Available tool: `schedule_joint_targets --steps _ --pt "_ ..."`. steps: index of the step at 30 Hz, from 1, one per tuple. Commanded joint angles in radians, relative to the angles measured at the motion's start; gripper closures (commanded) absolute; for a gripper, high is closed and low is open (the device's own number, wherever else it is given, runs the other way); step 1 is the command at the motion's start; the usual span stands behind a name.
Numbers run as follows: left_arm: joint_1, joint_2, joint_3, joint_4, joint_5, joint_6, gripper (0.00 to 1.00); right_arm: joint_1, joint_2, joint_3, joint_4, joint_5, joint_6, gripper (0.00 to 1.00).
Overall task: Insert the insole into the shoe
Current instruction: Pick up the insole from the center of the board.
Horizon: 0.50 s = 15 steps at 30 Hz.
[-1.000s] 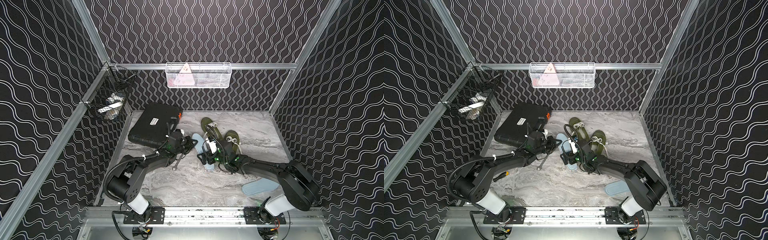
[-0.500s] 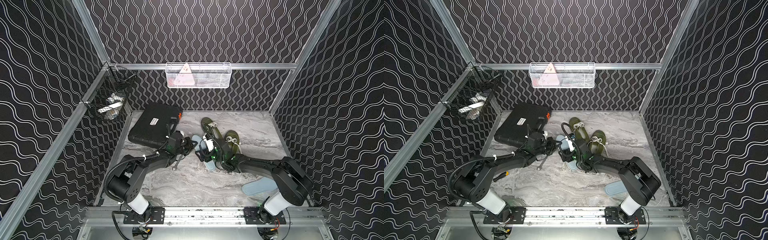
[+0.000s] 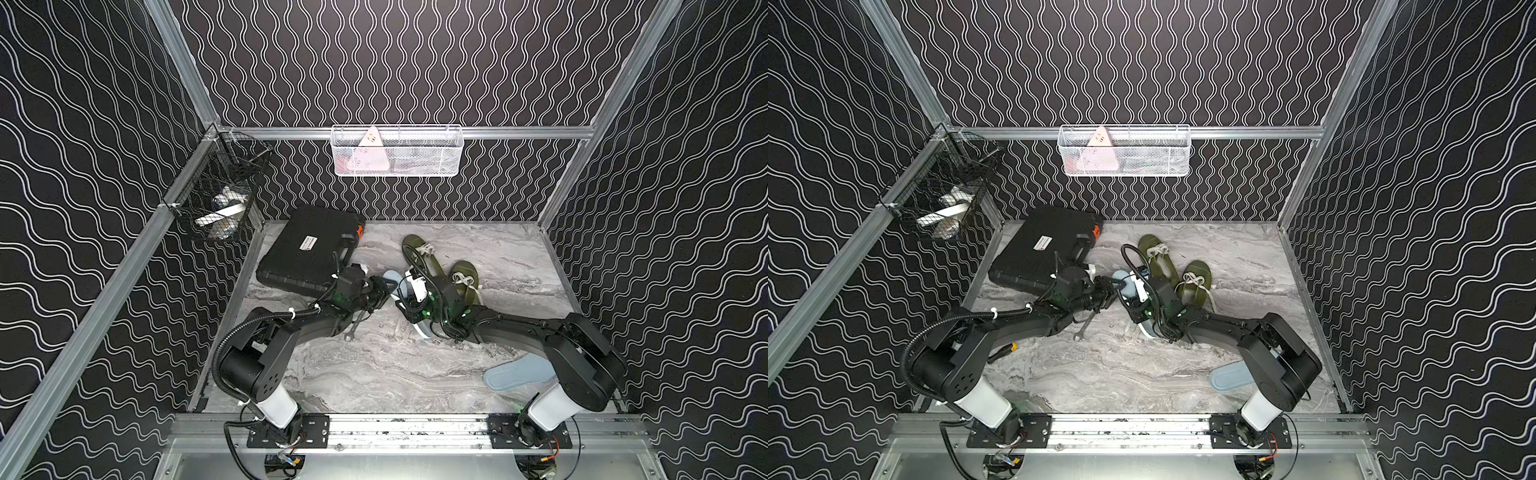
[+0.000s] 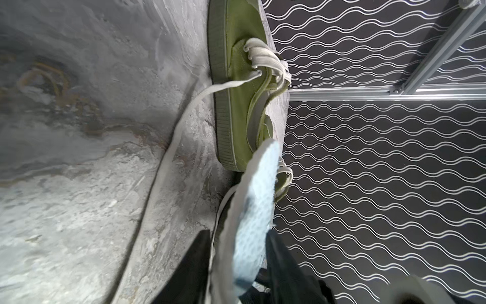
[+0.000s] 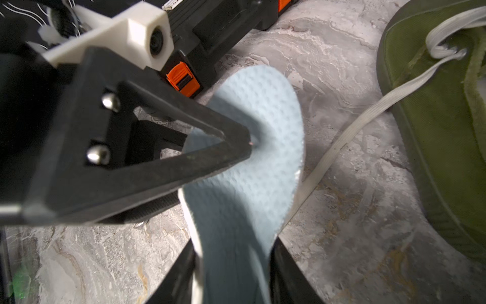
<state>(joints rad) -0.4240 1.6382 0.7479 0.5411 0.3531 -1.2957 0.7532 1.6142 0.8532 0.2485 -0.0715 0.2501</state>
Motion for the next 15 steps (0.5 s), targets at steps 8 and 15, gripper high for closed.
schedule_joint_targets --steps 8,15 --pt "0.007 -0.050 0.182 -0.335 -0.048 0.309 0.50 -0.040 -0.115 0.026 -0.225 0.080 0.044 0.60" --pt "0.006 0.054 0.385 -0.591 -0.088 0.570 0.49 -0.175 -0.248 0.032 -0.410 0.111 0.055 0.61"
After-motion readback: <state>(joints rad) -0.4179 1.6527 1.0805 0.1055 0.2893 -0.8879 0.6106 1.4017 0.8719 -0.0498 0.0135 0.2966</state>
